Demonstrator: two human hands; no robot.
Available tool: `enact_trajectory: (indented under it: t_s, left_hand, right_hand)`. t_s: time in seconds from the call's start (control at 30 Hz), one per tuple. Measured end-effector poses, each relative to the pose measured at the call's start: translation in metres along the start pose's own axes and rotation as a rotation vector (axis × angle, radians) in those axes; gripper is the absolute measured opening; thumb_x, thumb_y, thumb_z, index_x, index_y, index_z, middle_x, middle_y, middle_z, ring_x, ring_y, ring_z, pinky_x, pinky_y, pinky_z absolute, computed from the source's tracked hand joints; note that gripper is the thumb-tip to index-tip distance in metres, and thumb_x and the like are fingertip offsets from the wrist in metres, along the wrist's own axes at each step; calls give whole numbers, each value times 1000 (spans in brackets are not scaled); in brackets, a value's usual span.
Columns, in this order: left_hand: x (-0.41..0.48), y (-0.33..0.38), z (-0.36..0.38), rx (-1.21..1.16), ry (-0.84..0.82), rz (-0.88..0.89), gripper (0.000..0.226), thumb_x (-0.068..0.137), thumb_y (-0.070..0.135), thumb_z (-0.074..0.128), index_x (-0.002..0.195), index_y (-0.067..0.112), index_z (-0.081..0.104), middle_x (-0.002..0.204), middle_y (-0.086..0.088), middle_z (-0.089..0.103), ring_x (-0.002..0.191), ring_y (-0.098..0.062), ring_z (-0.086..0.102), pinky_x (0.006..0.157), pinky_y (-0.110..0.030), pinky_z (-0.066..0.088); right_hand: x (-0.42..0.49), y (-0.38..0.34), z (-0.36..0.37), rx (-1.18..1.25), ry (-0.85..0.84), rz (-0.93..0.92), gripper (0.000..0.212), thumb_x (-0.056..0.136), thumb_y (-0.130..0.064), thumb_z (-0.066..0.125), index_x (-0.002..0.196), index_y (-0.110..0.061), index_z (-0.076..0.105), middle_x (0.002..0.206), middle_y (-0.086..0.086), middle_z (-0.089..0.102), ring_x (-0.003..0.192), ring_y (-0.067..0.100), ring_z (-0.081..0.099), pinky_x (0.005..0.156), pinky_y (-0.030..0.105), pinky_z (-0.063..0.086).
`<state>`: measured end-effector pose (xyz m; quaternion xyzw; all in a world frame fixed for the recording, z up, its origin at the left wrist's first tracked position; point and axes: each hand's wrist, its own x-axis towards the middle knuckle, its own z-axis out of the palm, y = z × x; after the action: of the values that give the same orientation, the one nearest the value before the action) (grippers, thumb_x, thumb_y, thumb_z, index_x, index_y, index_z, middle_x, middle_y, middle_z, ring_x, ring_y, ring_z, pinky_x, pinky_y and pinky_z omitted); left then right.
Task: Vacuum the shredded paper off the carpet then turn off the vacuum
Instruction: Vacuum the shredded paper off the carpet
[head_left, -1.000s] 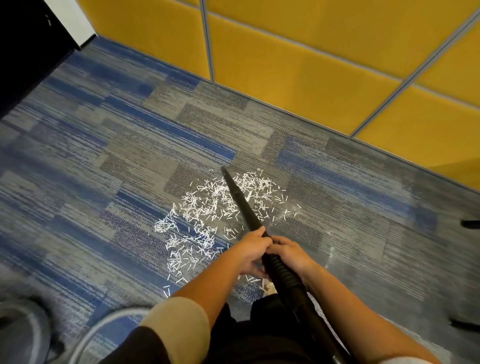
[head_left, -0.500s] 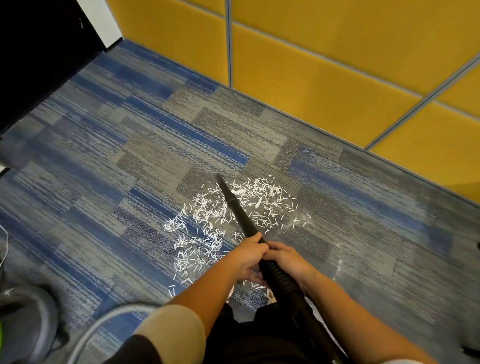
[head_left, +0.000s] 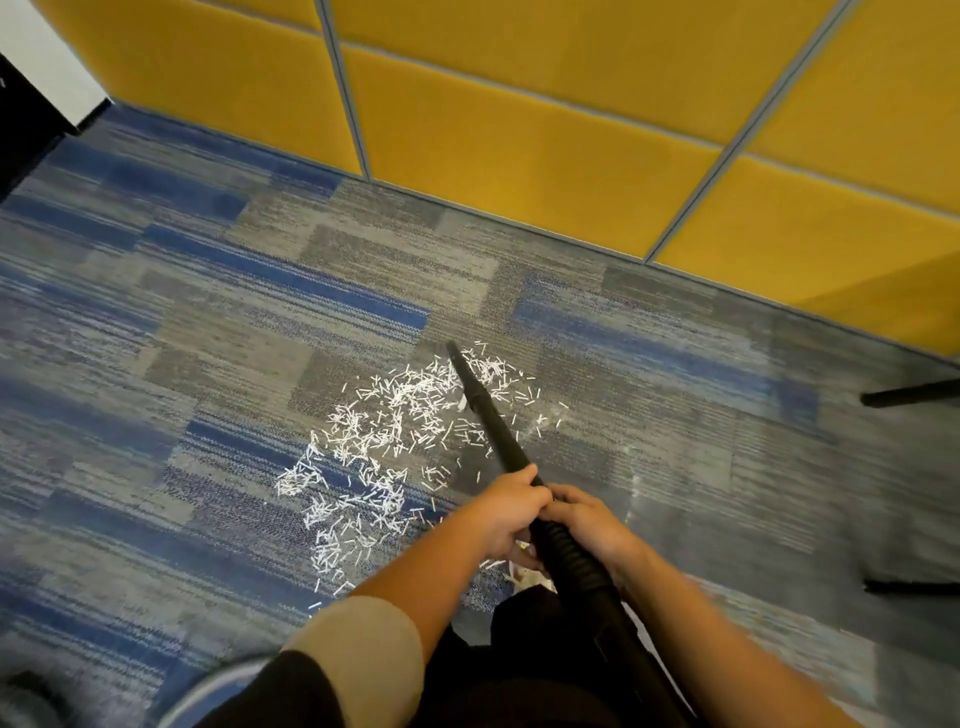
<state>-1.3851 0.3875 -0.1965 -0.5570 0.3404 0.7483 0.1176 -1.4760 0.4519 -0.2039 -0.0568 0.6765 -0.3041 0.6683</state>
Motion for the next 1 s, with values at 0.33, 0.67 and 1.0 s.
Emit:
enact_trajectory:
  t_s: [0.33,0.67,1.0]
  left_hand:
    - [13,17,40,121,-54,-23,61,98,10,37,150,35,19,108,-9,47,65,-16,46,78,-47,54]
    - [7,13,29,90,-42,-10,62,97,9,38,150,34,19,95,-4,47,69,-17,49,63,-43,54]
    - [-2,-2,10,63,-13,-12,62,98,8,38,151,32,17,100,-7,47,68,-18,48,58,-40,54]
  right_hand:
    - [-7,9,-40,95,44,-13,33,87,3,52,120,-6,51,82,21,63,55,28,62,42,28,50]
    - [6,14,-31,67,48,-4,39,84,0,57,121,-11,54,87,18,66,64,28,63,57,33,52]
    - [5,18,-10,45,5,17,43,83,0,58,124,-12,51,84,19,65,60,29,63,52,32,51]
